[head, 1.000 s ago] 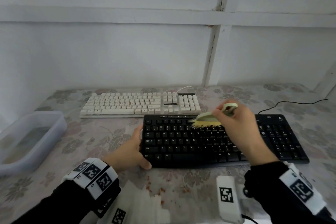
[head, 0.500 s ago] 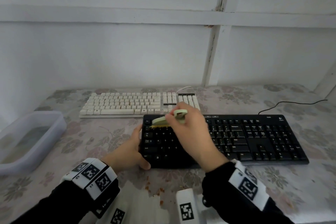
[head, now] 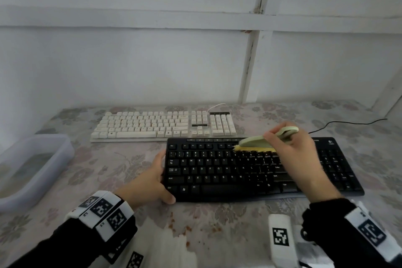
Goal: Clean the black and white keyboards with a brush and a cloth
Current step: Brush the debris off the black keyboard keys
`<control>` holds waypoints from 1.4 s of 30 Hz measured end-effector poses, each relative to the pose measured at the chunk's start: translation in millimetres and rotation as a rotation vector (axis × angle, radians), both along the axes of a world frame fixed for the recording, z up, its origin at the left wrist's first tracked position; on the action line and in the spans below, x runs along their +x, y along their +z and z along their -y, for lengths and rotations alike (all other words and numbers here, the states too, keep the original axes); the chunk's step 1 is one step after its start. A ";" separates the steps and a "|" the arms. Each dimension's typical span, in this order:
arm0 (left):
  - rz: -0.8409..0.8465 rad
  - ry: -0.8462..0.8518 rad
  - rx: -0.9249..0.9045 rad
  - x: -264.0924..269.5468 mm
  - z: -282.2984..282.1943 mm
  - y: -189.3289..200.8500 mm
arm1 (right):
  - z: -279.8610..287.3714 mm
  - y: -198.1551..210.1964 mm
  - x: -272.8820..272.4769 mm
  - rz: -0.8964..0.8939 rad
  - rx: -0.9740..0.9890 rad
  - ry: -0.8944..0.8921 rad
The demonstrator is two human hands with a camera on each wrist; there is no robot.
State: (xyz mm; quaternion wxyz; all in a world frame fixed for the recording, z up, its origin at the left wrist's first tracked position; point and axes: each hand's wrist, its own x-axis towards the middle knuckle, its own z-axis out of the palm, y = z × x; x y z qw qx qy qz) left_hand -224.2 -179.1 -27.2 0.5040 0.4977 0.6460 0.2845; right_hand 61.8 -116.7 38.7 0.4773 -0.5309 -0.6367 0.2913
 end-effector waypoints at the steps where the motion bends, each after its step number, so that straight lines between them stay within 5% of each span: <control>1: 0.000 0.003 -0.002 0.1 -0.2 0.5 | -3.0 0.5 9.2 0.021 0.005 -0.038; 5: -0.004 0.002 -0.008 0.8 -1.5 1.2 | -8.1 8.4 36.0 0.121 0.057 -0.149; 9: 0.023 0.003 -0.001 3.2 -0.1 3.2 | -1.3 10.8 16.5 -0.111 0.047 0.038; 12: 0.038 0.004 -0.006 4.4 -0.4 4.1 | -3.2 1.4 4.0 -0.084 0.024 0.151; 20: 0.036 0.011 -0.008 1.5 -1.9 0.1 | -15.8 2.8 54.3 -0.073 0.087 -0.053; 24: 0.043 0.017 0.008 1.3 -1.4 -0.6 | -10.1 10.7 34.3 -0.273 0.083 0.131; 27: 0.064 0.026 0.014 1.4 -0.9 -0.6 | -14.1 1.3 24.9 -0.217 0.025 0.198; 37: 0.046 0.025 -0.006 1.2 -1.9 -1.6 | -35.4 -0.8 116.5 -0.076 0.060 -0.187; 42: 0.038 0.023 0.004 -0.2 -1.5 -2.5 | -16.9 12.5 98.6 -0.171 0.168 -0.301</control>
